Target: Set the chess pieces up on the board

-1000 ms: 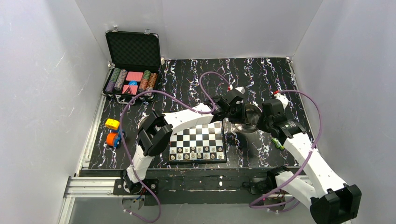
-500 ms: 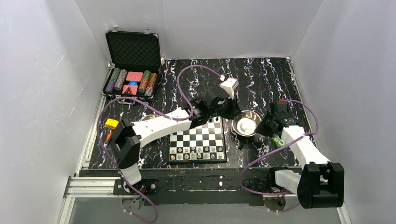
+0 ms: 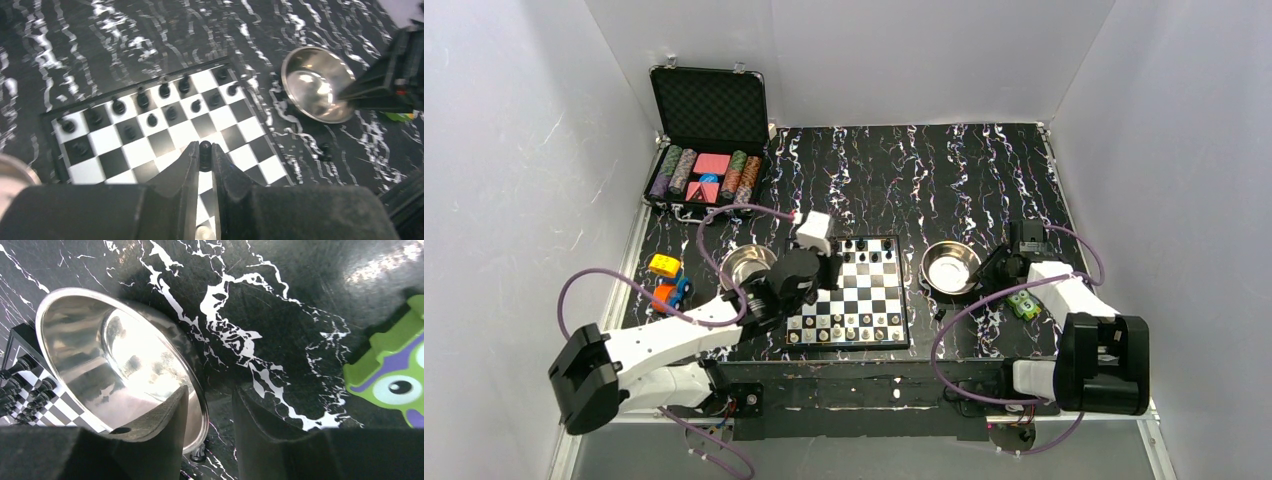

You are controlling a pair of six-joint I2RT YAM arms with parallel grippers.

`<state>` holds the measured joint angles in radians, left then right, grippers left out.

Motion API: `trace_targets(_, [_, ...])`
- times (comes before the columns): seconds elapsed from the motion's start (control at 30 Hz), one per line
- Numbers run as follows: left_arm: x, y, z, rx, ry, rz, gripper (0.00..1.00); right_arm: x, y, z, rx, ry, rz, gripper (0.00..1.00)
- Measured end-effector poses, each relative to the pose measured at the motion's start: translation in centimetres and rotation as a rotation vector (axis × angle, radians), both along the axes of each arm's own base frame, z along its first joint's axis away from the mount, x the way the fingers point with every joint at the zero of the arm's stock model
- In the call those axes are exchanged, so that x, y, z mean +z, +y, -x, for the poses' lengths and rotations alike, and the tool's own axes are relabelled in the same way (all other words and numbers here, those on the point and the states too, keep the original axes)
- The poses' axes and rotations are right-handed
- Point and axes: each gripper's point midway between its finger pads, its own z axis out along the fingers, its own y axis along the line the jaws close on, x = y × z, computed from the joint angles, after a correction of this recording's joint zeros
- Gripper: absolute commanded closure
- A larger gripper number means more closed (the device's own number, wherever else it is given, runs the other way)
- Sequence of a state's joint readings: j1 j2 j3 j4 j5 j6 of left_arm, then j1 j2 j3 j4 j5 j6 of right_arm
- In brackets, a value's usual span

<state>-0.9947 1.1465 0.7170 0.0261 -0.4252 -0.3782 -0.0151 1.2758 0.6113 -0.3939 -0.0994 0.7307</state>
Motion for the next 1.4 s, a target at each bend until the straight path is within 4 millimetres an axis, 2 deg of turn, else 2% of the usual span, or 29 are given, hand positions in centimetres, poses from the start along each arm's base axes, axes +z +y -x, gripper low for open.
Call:
trace_targets(0.07, [-0.8, 2.1, 0.1, 0.051, -0.007, 0.005, 1.0, 0.3, -0.3, 0.1, -0.008, -0.007, 0.011, 0.49])
trace_targets(0.17, [-1.7, 4.1, -0.1, 0.107, -0.016, 0.01, 1.0, 1.4, -0.6, 0.2, -0.015, -0.043, 0.028, 0.44])
trace_targets(0.4, [-4.0, 6.0, -0.1, 0.16, -0.044, 0.006, 1.0, 4.8, -1.4, 0.5, -0.026, -0.17, 0.073, 0.39])
trace_targets(0.5, [-5.7, 6.8, 0.0, 0.17, -0.048, -0.01, 1.0, 6.4, -1.5, 0.5, -0.017, -0.239, 0.085, 0.38])
trace_targets(0.63, [-6.6, 7.0, -0.4, 0.18, -0.05, -0.014, 1.0, 7.6, -1.5, 0.5, 0.002, -0.29, 0.098, 0.38])
trace_targets(0.97, [-10.2, 7.7, -0.7, 0.174, -0.089, -0.071, 1.0, 7.6, -1.4, 0.9, 0.038, -0.29, 0.106, 0.39])
trace_targets(1.23, [-12.7, 8.2, -0.2, 0.134, -0.126, -0.115, 1.0, 7.7, -1.1, 0.9, 0.063, -0.295, 0.096, 0.4])
trace_targets(1.4, [-13.2, 8.3, -0.4, 0.125, -0.153, -0.129, 1.0, 7.5, -0.9, 1.0, 0.072, -0.289, 0.087, 0.4])
